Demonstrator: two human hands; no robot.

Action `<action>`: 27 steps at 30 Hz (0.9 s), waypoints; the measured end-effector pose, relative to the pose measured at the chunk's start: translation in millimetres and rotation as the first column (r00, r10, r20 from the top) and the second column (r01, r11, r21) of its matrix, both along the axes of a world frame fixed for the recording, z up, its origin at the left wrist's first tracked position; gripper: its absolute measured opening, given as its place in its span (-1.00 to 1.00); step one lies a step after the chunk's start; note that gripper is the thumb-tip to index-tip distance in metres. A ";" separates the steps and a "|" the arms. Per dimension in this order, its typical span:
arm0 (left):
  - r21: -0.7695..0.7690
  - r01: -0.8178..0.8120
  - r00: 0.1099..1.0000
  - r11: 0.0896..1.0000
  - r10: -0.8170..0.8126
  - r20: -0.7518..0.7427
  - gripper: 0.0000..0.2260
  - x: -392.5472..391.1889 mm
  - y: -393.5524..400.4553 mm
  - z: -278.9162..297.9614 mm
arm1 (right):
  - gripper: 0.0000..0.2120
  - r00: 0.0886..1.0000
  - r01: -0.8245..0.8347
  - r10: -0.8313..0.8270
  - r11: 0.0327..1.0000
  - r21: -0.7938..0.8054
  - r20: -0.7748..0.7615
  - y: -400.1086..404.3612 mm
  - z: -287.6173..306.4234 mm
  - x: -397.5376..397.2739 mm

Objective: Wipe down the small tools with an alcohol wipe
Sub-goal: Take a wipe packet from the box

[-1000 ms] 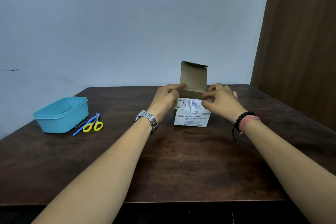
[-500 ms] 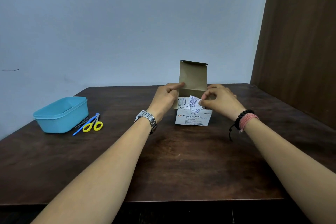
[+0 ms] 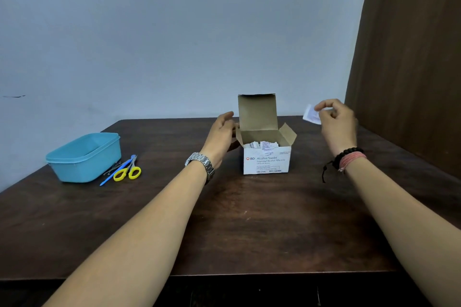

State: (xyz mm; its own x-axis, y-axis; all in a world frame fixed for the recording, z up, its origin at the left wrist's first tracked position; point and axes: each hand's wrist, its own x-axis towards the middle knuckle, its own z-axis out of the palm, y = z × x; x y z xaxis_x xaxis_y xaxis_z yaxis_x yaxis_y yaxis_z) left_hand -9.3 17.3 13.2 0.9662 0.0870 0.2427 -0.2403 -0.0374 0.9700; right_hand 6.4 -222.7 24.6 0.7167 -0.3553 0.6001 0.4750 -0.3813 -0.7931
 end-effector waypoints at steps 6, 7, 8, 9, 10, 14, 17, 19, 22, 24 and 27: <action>0.013 0.005 1.000 1.000 -0.005 -0.030 -0.60 7.3 4.9 -4.1 | -0.62 0.994 -0.075 0.048 0.951 -0.299 -0.097 -4.8 -8.1 -0.6; 0.037 -0.002 1.000 0.999 0.003 -0.014 -0.60 7.2 5.3 -4.8 | -0.63 0.993 -0.111 0.086 0.925 -0.362 -0.085 -3.1 -7.2 -1.6; 0.067 -0.010 1.000 0.998 0.009 0.009 -0.59 6.5 4.9 -5.7 | -0.64 0.989 -0.145 0.127 0.889 -0.434 -0.071 -1.3 -7.2 -1.6; 0.096 -0.014 0.999 0.995 0.011 0.033 -0.57 6.4 4.3 -6.9 | -0.65 0.984 -0.174 0.169 0.843 -0.509 -0.057 0.5 -7.8 -1.0; 0.122 -0.016 0.999 0.992 0.010 0.053 -0.55 6.3 3.5 -8.3 | -0.64 0.977 -0.194 0.208 0.790 -0.581 -0.044 1.6 -9.2 0.3; 0.194 -0.017 0.993 0.981 -0.006 0.121 -0.70 6.3 -1.4 -10.3 | -0.59 0.964 -0.172 0.267 0.589 -0.790 -0.012 -2.1 -14.3 9.4; 0.187 -0.001 0.987 0.982 -0.030 0.160 -0.85 6.0 -4.5 -9.5 | -0.59 0.971 -0.108 0.236 0.527 -0.843 0.023 -4.8 -15.1 12.9; 0.181 0.001 0.988 0.983 -0.029 0.153 -0.77 7.5 -5.2 -11.0 | -0.58 0.973 -0.081 0.225 0.557 -0.826 0.056 -3.4 -14.9 12.4; 0.156 -0.057 0.989 0.986 0.035 0.141 -0.59 7.2 -3.5 -9.2 | -0.60 0.982 -0.070 0.168 0.759 -0.647 0.090 -2.1 -11.5 9.2; 0.131 -0.103 0.982 0.986 0.080 0.173 -0.59 4.8 -2.0 -4.2 | -0.63 0.994 -0.024 0.072 0.873 -0.487 0.080 -6.0 -9.2 7.9; 0.123 -0.096 0.955 0.988 0.056 0.292 -0.65 -2.2 -3.3 3.3 | -0.64 0.998 0.047 -0.032 0.939 -0.341 0.051 -12.1 -8.8 8.6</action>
State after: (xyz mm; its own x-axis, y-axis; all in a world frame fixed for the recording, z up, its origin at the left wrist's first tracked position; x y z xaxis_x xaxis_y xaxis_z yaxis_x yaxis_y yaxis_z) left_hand -11.5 14.0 16.4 0.8456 0.1053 0.5233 -0.4992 -0.1911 0.8452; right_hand 15.0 -234.8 15.8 0.6763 -0.1508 0.7210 0.4857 -0.6447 -0.5904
